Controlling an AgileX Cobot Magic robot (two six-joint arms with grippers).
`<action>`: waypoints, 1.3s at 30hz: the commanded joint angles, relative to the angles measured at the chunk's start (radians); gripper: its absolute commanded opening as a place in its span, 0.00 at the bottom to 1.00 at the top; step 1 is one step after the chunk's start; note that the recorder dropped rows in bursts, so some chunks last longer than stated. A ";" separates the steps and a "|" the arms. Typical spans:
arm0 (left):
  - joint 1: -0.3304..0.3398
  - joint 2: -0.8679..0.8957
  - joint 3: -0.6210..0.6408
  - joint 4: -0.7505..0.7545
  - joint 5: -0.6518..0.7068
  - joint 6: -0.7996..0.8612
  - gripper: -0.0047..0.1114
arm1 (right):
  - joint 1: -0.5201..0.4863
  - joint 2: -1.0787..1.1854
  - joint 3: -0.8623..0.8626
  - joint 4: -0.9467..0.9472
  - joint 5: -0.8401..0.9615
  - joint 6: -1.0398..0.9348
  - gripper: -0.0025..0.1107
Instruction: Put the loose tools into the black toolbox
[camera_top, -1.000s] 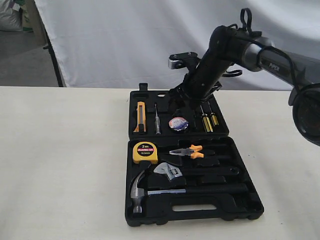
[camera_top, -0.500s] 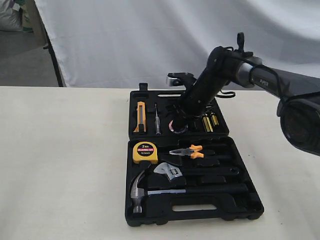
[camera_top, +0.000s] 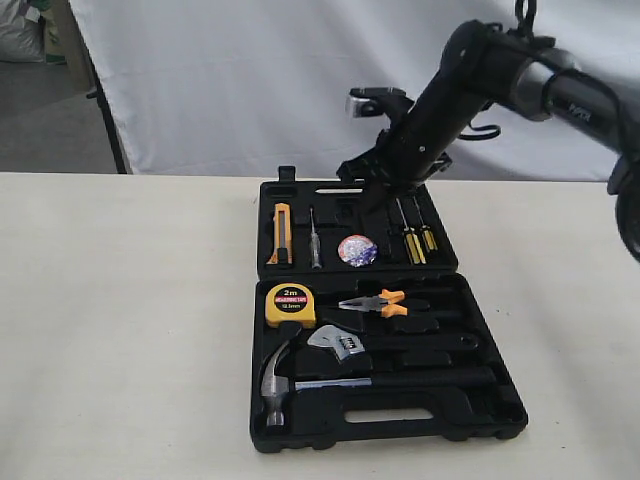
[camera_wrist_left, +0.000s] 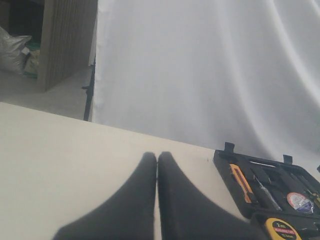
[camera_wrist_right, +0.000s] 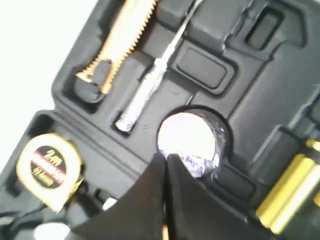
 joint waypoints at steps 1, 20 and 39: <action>0.025 -0.003 -0.003 0.004 -0.007 -0.005 0.05 | -0.007 -0.090 0.022 -0.078 0.052 0.035 0.02; 0.025 -0.003 -0.003 0.004 -0.007 -0.005 0.05 | -0.087 -0.759 1.042 -0.069 -0.841 0.113 0.02; 0.025 -0.003 -0.003 0.004 -0.007 -0.005 0.05 | 0.220 -1.598 1.535 0.144 -1.064 0.104 0.02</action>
